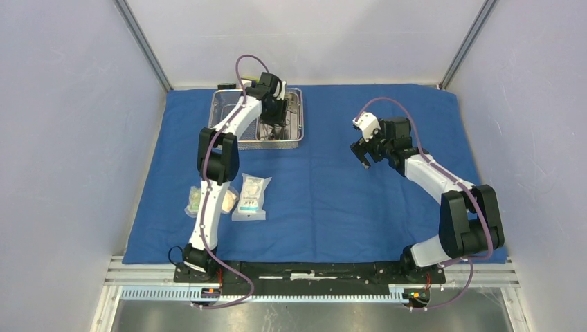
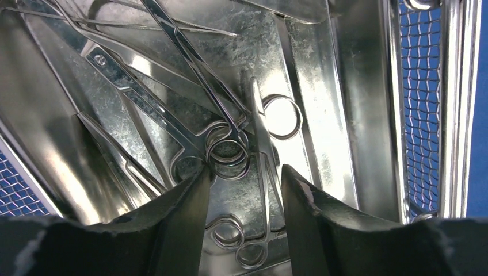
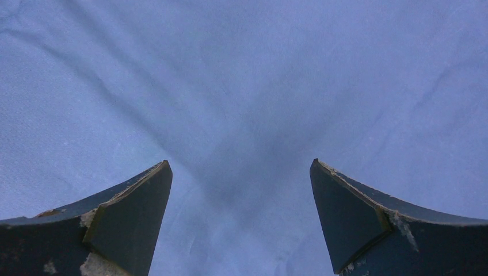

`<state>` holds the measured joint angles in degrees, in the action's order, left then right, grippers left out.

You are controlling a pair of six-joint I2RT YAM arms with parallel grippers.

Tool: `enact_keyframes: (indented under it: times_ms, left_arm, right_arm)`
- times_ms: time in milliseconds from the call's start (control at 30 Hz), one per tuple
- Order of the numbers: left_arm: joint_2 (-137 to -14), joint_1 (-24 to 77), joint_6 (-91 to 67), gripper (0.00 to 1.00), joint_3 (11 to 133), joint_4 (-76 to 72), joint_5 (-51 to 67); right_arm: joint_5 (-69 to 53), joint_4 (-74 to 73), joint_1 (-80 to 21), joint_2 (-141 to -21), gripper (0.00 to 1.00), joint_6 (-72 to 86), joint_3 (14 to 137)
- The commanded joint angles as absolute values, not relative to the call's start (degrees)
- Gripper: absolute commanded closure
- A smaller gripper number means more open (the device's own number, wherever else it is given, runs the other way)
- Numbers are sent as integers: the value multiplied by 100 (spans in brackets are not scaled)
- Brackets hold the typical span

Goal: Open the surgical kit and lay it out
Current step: Pick up the medical item from the container.

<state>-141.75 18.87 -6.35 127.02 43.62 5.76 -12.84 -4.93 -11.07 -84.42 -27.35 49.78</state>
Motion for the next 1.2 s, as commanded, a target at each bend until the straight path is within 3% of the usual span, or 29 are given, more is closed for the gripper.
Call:
enact_keyframes:
  times_ms: [0, 333, 533, 700, 800, 1167]
  left_arm:
    - [-14395, 2002, -738, 46, 12891, 4445, 396]
    - [-14563, 2198, -382, 58, 12897, 4581, -312]
    - [-14356, 2198, -227, 82, 12842, 4566, -434]
    - [-13988, 2198, -169, 88, 12684, 4509, -306]
    - [-13769, 2200, -154, 97, 12624, 4511, -199]
    - [-13151, 2191, -193, 98, 12612, 4439, 156]
  right_arm:
    - [-1239, -431, -1081, -8505, 2, -2821, 5001]
    - [-1196, -466, -1083, -8564, 2, -2872, 5036]
    - [-1171, -483, -1081, -8593, 2, -2900, 5052]
    - [-1164, -515, -1081, -8628, 2, -2917, 5080]
    - [-1143, -527, -1079, -8615, 2, -2920, 5080]
    - [-1136, -531, -1084, -8611, 2, -2934, 5080]
